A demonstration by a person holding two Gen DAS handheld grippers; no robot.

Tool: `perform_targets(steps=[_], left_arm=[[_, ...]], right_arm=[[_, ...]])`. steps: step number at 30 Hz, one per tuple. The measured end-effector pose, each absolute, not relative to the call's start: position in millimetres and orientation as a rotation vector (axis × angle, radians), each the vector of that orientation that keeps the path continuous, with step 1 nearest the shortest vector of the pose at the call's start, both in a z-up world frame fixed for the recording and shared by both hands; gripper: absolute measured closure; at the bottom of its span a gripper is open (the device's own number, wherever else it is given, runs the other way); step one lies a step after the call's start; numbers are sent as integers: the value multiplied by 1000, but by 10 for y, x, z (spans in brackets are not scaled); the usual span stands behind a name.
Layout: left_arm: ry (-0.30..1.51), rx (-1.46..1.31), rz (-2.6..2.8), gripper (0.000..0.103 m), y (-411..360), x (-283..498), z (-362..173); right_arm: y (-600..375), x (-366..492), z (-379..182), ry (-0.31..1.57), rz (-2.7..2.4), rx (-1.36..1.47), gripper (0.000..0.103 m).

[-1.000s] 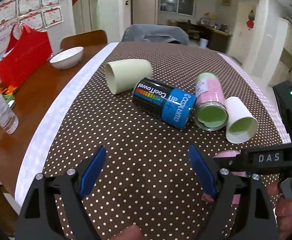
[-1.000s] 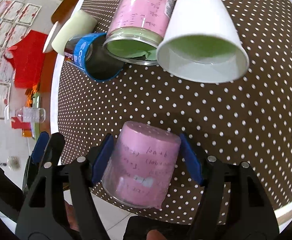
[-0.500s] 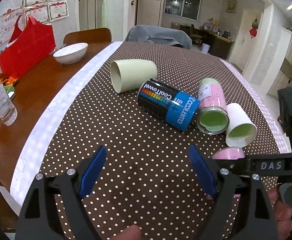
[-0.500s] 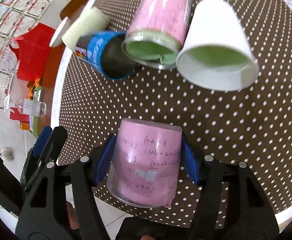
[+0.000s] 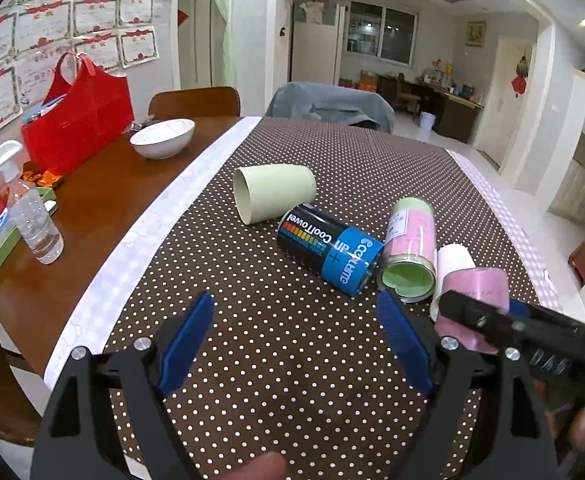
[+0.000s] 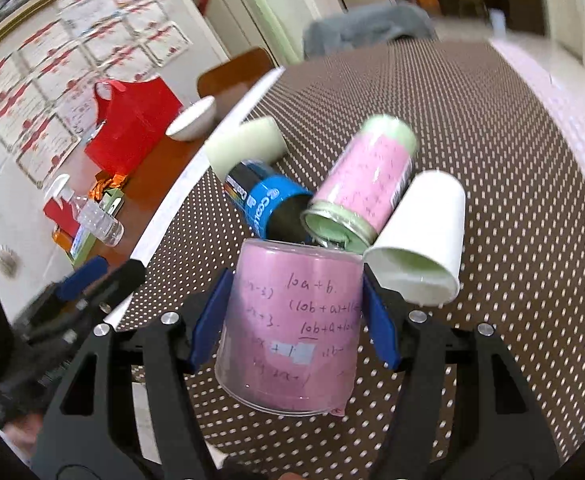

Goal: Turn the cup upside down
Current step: 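Lift the pink cup with the right gripper and turn it rim-down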

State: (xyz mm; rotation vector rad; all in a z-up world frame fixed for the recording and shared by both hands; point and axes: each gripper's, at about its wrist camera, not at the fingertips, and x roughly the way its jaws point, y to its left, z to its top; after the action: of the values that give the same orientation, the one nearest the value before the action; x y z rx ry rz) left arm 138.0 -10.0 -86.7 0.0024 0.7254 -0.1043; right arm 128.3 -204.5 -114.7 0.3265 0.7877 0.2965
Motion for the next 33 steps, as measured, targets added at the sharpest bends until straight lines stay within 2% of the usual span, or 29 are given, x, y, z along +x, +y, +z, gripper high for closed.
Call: perform_targets(steps=[16,33], left_arm=[[674,-25,-109,20,-47,1049,-764],[596,-60,-102,20,203,786,-652]], right_arm=[[-1876,888,-1089,536,242,155,41],[-1452,980,-1419,561,162,23,41]])
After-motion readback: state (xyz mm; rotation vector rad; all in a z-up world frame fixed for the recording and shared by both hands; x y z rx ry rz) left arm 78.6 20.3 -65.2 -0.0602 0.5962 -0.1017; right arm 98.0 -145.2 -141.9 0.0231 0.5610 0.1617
